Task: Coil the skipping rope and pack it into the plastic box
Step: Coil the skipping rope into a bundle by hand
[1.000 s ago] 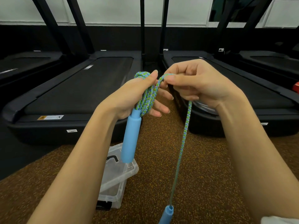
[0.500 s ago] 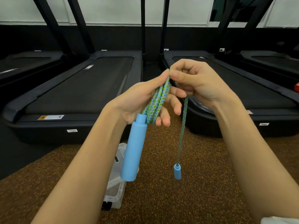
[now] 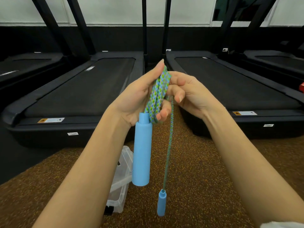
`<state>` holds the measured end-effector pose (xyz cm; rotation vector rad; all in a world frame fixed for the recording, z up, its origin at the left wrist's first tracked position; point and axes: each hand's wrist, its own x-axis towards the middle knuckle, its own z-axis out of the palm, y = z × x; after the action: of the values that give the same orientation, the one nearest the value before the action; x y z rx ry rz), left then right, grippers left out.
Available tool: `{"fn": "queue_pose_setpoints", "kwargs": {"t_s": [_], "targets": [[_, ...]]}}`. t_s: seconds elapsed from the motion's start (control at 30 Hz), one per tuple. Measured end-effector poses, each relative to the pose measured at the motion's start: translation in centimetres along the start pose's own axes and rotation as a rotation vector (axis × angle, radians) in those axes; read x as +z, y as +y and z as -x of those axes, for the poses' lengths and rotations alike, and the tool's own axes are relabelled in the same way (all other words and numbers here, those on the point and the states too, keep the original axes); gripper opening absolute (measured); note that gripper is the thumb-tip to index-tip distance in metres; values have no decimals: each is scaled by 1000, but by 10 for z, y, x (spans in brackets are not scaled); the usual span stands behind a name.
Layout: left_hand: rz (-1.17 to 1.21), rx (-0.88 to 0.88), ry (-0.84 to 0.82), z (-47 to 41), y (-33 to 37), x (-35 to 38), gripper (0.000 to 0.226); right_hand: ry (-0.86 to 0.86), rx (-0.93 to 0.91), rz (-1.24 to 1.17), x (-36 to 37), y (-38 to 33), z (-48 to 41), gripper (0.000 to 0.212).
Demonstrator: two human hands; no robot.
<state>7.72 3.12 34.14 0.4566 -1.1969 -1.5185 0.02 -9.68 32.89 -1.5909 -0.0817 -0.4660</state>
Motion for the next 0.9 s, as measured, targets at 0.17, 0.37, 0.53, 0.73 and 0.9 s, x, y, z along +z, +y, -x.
{"fn": "queue_pose_setpoints", "kwargs": {"t_s": [0.17,0.37,0.53,0.73,0.9], "targets": [[34,126,100,4,4,-2,43,-75,89,-24,6,10,-3,19],[103,222,156,10,13,-6,41,-230,165,-52,7,14,-3,24],[0,354,428,12,18,2,48,-330,208,34,6,15,-2,22],[-216,491,722,12,19,4,56,-371,230,182,6,8,1,24],[-268,559,875,11,18,-2,52,-350,201,257,3,3,2,32]]}}
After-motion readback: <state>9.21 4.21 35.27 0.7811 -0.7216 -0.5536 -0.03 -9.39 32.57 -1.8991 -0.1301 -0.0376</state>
